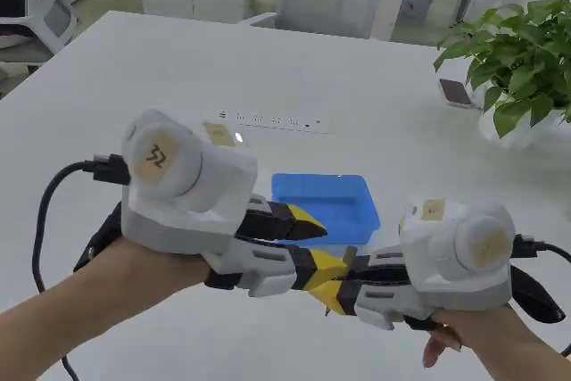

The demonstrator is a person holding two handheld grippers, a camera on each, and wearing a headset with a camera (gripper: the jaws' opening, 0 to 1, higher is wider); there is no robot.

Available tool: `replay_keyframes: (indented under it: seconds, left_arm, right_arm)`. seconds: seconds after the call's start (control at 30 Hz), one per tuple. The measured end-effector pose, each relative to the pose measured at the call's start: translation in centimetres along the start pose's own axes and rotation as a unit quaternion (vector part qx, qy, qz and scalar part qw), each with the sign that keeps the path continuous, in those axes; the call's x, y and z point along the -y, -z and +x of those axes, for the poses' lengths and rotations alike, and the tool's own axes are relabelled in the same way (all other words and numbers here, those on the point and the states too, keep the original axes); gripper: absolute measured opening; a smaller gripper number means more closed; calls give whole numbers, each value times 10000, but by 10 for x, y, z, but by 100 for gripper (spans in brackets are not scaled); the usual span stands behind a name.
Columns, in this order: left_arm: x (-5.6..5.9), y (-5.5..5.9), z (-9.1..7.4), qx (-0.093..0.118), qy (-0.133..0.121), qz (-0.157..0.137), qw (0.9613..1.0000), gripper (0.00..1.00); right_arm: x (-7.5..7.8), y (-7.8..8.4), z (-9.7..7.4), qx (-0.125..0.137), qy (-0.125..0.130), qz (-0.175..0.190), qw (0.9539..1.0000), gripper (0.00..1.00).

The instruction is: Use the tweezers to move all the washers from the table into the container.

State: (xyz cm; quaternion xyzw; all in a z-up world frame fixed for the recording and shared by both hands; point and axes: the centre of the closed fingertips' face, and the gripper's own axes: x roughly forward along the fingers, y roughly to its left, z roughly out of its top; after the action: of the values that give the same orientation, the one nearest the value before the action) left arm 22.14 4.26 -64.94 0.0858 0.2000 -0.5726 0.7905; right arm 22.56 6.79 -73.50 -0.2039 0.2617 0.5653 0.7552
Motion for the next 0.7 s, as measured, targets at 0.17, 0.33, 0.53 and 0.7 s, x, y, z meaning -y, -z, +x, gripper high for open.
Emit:
replay_keyframes:
  seconds: [0.17,0.33,0.53,0.7]
  left_arm:
    - [9,7,12,-344,319,609,9970,12]
    - [15,17,25,-590,514,1026,9916,5]
    - [12,36,33,-966,757,1546,9803,0]
    - [0,55,43,-1067,589,1820,9757,0]
  right_arm:
    - [-4,5,0,-81,-165,-62,9998,3]
    - [-7,19,1,-451,-355,-357,9977,3]
    - [-5,40,9,-817,-397,-660,9937,3]
    - [12,56,14,-1108,-234,-732,9909,5]
